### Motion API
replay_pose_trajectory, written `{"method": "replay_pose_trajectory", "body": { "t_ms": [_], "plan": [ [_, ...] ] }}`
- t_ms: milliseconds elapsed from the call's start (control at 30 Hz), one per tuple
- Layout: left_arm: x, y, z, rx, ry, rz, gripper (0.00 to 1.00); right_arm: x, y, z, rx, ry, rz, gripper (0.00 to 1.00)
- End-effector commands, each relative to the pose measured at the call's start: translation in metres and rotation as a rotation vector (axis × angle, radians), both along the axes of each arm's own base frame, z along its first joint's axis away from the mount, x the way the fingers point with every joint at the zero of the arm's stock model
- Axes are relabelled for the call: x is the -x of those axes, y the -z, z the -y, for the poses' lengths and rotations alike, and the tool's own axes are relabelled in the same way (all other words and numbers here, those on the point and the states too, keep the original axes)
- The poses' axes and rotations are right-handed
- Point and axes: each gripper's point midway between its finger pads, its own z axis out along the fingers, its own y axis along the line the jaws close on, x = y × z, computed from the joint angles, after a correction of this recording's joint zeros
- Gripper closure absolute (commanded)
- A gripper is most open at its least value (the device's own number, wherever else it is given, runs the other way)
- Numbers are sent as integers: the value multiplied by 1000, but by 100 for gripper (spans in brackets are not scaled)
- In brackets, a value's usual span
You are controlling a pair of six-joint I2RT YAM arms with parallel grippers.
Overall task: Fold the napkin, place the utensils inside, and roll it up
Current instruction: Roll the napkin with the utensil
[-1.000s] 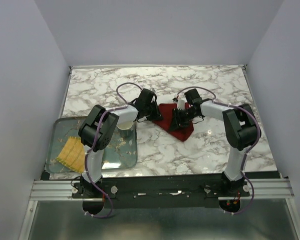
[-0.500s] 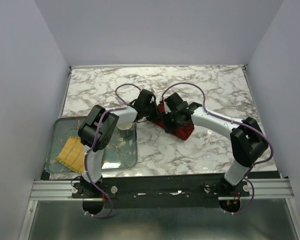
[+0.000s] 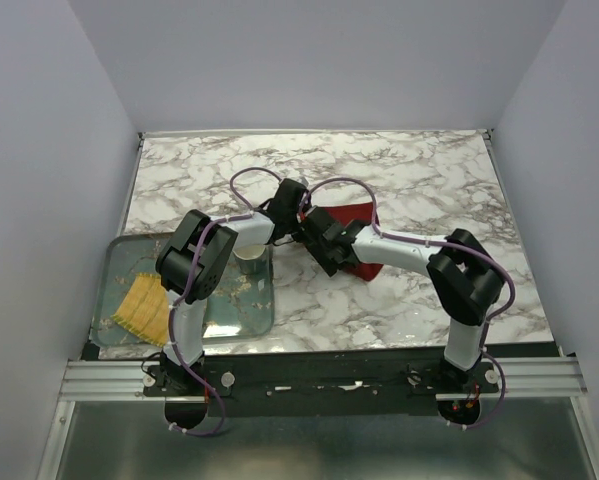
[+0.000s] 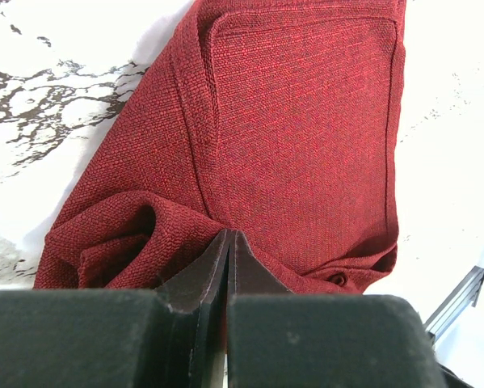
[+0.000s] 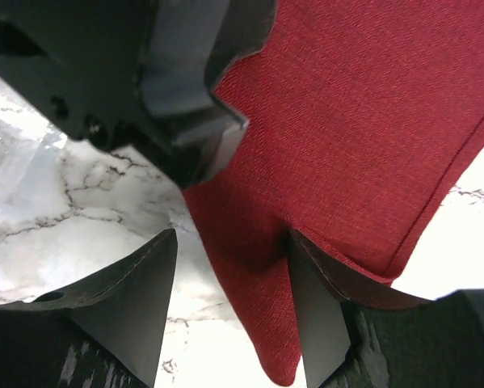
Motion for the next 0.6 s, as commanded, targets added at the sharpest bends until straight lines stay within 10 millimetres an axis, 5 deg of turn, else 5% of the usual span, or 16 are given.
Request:
{"method": "replay_pose_trajectory", "body": {
  "t_ms": [0, 167, 367, 567],
  "plan": [
    [29, 48, -21, -121, 5, -134, 92, -14, 7, 3, 71, 10, 69, 37],
    [29, 46, -22, -115, 7, -138, 92, -15, 13, 6, 85, 27, 80, 44],
    [26, 35, -23, -109, 6, -117, 91, -9, 23, 10, 70, 34, 55, 66],
    [10, -6, -26, -116, 4, -29, 80, -2, 25, 6, -67, 37, -49, 75]
  ]
}}
